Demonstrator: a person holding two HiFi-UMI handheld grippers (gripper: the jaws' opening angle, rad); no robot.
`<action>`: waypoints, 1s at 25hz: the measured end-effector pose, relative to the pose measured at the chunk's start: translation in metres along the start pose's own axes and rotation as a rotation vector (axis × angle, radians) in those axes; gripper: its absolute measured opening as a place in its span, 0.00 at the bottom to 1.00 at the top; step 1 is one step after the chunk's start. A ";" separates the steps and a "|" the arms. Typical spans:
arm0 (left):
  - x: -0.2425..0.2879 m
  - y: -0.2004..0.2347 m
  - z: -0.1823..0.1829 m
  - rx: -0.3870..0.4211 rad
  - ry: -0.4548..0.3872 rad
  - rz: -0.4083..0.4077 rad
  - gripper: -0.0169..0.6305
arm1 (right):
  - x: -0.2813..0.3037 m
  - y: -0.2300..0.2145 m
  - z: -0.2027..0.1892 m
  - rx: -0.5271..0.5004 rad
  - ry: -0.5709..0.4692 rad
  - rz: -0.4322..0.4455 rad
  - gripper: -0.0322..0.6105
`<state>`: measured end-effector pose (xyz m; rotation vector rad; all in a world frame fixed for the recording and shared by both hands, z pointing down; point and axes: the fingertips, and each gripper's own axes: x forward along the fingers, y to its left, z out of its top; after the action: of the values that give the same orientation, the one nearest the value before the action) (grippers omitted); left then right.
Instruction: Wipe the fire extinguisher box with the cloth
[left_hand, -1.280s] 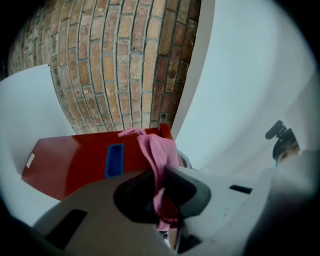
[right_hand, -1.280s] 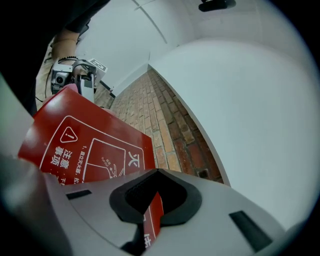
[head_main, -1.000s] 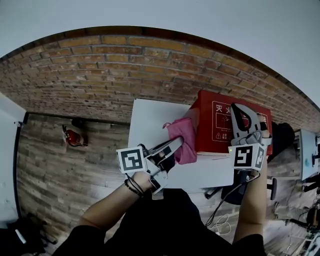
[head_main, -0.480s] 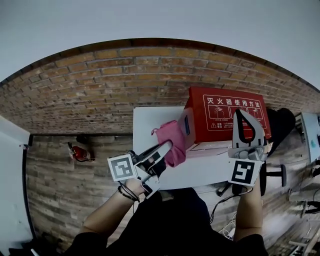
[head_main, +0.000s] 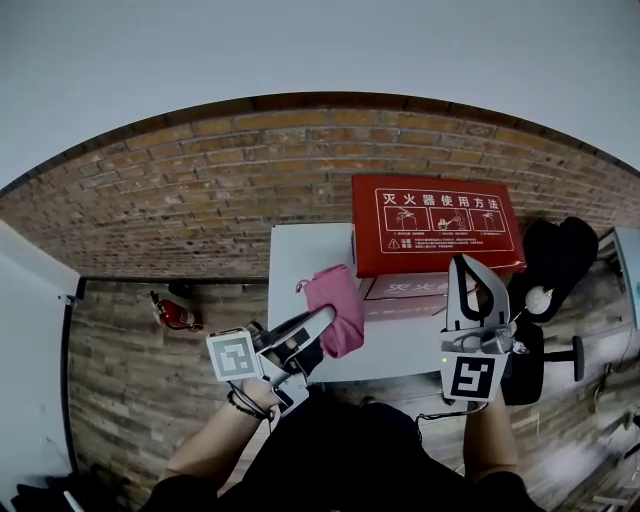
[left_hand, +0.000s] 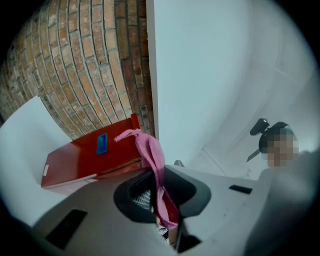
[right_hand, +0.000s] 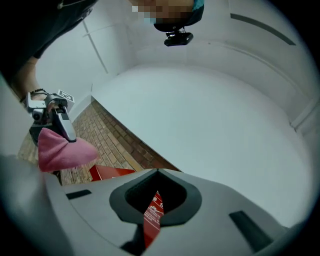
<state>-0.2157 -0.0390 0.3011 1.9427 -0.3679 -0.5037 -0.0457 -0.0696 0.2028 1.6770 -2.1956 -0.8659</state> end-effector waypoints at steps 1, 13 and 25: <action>0.004 -0.003 -0.008 0.003 0.000 0.004 0.12 | -0.007 -0.004 -0.002 0.022 -0.020 0.001 0.08; 0.056 0.003 -0.112 -0.018 0.019 0.081 0.12 | -0.081 -0.034 -0.047 0.240 -0.111 0.075 0.08; 0.063 0.108 -0.182 -0.059 0.076 0.294 0.12 | -0.140 0.021 -0.150 0.779 -0.033 0.329 0.08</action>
<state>-0.0729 0.0299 0.4548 1.8060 -0.5725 -0.2465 0.0599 0.0192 0.3561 1.4667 -2.9348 0.0803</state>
